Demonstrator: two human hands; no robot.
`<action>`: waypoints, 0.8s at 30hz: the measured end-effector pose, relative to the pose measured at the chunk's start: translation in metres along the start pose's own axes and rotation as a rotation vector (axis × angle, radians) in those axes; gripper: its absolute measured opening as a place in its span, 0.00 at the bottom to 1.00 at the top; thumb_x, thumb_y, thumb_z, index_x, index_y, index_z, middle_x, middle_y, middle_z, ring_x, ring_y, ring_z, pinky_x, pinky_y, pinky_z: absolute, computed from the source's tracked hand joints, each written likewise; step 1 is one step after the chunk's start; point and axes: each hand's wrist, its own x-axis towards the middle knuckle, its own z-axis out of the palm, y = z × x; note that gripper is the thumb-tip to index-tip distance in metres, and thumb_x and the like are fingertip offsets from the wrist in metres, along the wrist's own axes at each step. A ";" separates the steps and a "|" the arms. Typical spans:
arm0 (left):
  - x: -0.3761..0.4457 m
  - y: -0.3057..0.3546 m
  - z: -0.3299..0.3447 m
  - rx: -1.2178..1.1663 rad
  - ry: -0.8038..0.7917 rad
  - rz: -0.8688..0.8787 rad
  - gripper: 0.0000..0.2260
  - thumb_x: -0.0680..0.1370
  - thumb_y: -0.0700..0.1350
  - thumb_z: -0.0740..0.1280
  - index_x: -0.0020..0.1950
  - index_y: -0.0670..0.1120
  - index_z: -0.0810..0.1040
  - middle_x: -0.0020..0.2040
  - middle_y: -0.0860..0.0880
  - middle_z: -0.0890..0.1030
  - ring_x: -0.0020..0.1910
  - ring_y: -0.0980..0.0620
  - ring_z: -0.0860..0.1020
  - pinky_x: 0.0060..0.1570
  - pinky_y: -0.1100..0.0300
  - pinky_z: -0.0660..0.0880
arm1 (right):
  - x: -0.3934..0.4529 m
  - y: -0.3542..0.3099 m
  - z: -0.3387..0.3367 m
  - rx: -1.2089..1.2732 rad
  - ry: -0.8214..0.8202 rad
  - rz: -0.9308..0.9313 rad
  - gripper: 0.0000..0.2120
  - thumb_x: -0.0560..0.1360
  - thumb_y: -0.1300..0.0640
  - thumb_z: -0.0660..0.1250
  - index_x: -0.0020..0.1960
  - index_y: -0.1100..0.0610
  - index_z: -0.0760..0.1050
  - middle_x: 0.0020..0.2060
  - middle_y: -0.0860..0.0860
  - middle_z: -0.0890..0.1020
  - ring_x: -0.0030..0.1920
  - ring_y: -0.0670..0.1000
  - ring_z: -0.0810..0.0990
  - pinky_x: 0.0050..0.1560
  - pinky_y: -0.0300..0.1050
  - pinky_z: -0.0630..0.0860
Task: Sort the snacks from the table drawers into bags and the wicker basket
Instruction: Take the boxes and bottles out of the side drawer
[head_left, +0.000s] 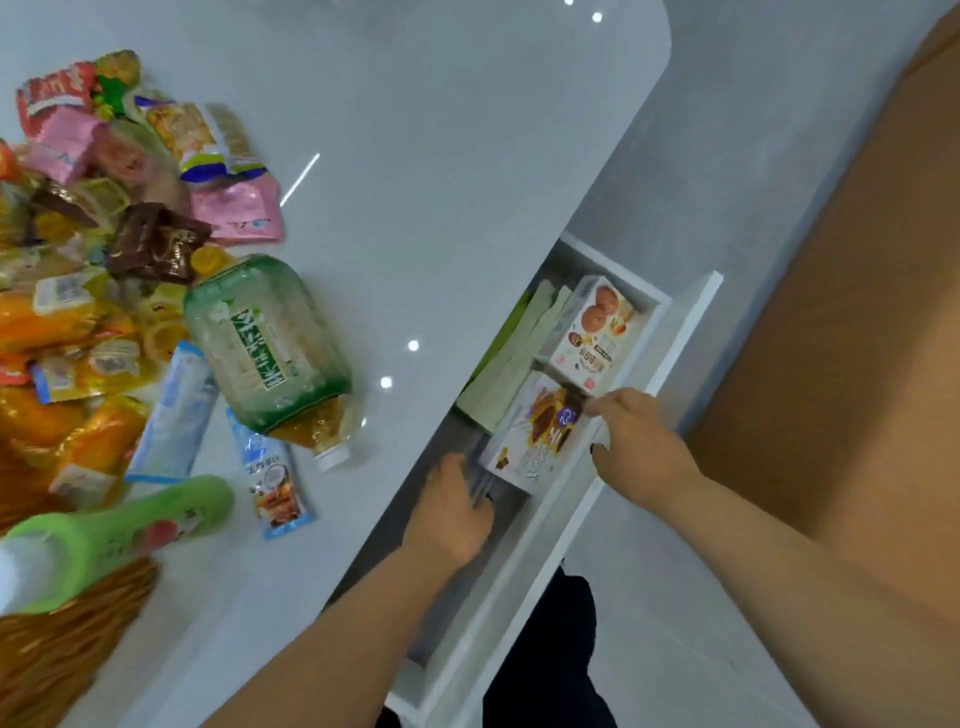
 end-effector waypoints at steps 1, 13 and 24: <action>0.013 0.012 0.004 -0.006 -0.007 -0.044 0.25 0.76 0.49 0.66 0.71 0.45 0.62 0.63 0.43 0.73 0.58 0.46 0.75 0.59 0.51 0.75 | 0.005 0.006 -0.003 -0.021 -0.009 -0.037 0.22 0.77 0.59 0.63 0.71 0.55 0.67 0.68 0.52 0.65 0.70 0.52 0.61 0.67 0.48 0.68; 0.094 0.069 0.018 -0.049 0.160 -0.178 0.52 0.65 0.56 0.79 0.77 0.51 0.47 0.72 0.46 0.63 0.74 0.43 0.62 0.69 0.44 0.68 | 0.140 -0.002 -0.040 -0.594 0.036 -0.384 0.36 0.71 0.63 0.69 0.75 0.57 0.58 0.72 0.58 0.61 0.74 0.60 0.55 0.73 0.57 0.57; 0.097 0.060 0.007 -0.364 0.055 -0.296 0.48 0.69 0.55 0.77 0.79 0.50 0.51 0.69 0.44 0.73 0.66 0.43 0.74 0.61 0.48 0.73 | 0.150 0.000 -0.055 -1.020 0.030 -0.441 0.32 0.72 0.55 0.70 0.72 0.53 0.62 0.66 0.55 0.67 0.66 0.57 0.62 0.63 0.53 0.61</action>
